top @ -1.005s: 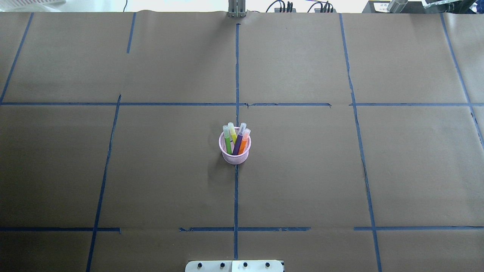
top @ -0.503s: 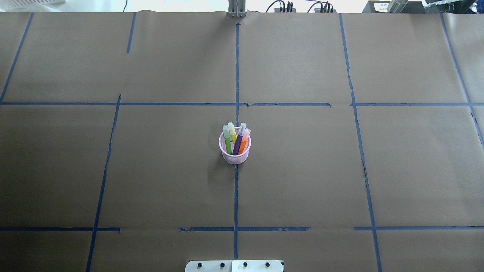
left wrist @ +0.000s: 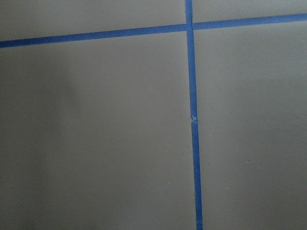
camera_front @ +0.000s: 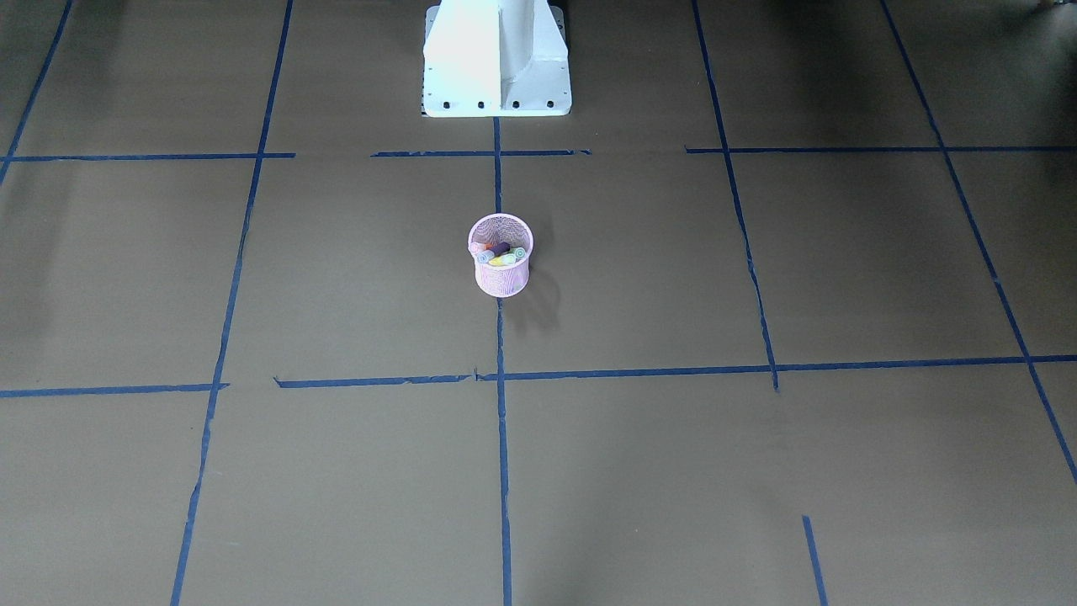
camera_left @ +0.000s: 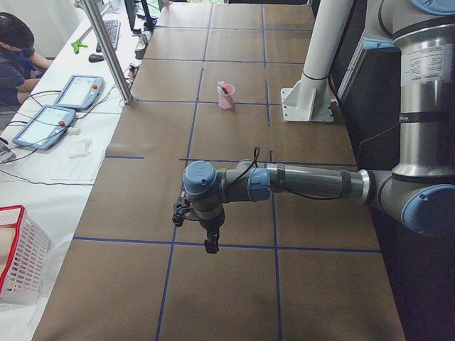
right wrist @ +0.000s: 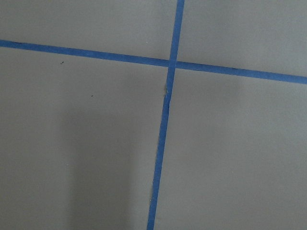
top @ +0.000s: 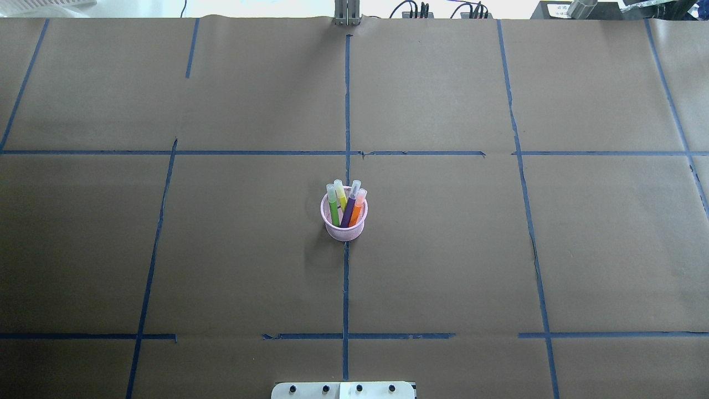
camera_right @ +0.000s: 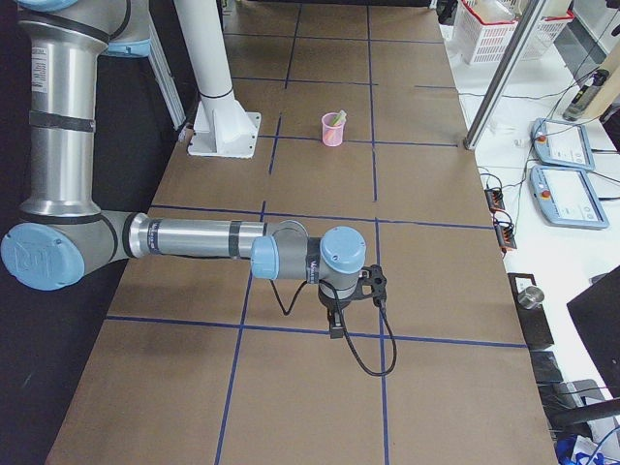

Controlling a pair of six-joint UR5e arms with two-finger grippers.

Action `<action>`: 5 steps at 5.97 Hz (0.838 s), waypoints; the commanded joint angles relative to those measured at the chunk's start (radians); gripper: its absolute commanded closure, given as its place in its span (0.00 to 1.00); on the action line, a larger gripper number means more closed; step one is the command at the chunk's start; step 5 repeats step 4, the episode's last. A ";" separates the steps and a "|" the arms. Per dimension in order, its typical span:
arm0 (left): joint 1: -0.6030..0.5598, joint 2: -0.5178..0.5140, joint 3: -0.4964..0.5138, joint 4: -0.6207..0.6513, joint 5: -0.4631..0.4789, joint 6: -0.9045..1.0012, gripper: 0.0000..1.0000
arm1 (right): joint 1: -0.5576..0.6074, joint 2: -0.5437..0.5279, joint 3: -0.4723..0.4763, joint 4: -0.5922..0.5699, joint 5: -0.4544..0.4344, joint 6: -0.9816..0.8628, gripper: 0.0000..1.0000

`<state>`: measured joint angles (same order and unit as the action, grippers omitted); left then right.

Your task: Collect pens into pen holder

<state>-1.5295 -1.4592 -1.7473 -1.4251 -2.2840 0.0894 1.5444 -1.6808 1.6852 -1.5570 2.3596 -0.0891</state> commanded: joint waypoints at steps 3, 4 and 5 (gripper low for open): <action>0.000 0.000 -0.008 0.000 -0.002 0.000 0.00 | -0.001 0.000 0.001 0.000 0.001 0.002 0.00; 0.000 0.002 -0.018 0.000 -0.002 0.000 0.00 | -0.001 0.000 0.001 0.001 0.003 0.002 0.00; 0.000 0.002 -0.018 0.000 -0.002 0.000 0.00 | -0.001 0.000 0.001 0.001 0.003 0.002 0.00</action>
